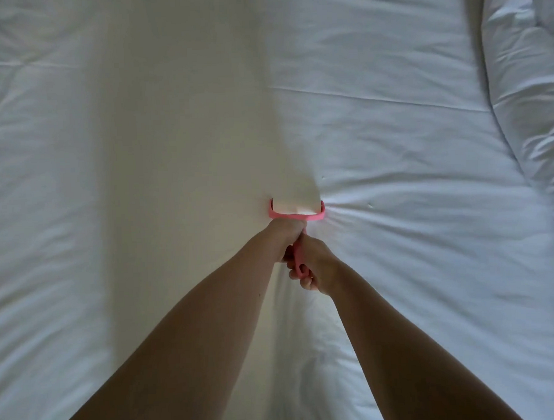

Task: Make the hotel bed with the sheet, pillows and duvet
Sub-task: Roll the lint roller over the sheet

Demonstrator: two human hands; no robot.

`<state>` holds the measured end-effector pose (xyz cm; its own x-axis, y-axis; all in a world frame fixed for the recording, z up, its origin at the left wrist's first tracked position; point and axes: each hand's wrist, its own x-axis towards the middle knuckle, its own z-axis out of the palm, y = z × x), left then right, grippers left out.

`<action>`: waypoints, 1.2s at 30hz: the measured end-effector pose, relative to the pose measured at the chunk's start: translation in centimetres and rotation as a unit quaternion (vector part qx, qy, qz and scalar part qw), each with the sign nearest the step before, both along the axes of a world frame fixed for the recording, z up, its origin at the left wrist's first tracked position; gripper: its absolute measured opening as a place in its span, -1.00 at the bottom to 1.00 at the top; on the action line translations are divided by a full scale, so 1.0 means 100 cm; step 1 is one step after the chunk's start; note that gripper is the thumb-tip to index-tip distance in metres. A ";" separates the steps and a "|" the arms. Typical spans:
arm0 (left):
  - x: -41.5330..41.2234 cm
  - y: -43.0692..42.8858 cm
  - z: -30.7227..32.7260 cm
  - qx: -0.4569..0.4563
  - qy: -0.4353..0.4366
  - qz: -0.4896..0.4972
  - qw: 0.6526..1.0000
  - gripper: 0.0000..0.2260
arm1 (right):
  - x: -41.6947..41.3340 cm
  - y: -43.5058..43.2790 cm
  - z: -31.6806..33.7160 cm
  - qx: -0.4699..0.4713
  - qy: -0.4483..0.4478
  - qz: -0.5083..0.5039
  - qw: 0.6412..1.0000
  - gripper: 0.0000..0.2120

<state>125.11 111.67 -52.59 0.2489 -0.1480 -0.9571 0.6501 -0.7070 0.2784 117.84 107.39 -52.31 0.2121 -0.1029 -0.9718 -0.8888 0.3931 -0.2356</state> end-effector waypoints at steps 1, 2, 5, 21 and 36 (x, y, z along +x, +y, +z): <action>0.008 -0.005 -0.001 -0.002 0.001 0.002 1.000 -0.84 | 0.009 -0.005 0.001 -0.004 0.007 -0.001 1.000 -0.43; 0.016 -0.010 -0.001 -0.005 0.000 0.007 1.000 -0.84 | 0.017 -0.009 0.001 -0.008 0.012 -0.003 1.000 -0.44; 0.042 -0.025 -0.004 -0.009 -0.010 0.021 1.000 -0.83 | 0.044 -0.022 -0.001 -0.016 0.014 -0.004 1.000 -0.46; 0.195 -0.110 -0.027 -0.051 -0.105 0.043 0.992 -0.81 | 0.199 -0.105 -0.021 -0.065 -0.073 0.021 0.995 -0.47; 0.226 -0.129 -0.029 -0.056 -0.130 0.026 0.990 -0.75 | 0.231 -0.123 -0.020 -0.094 -0.076 0.047 0.992 -0.54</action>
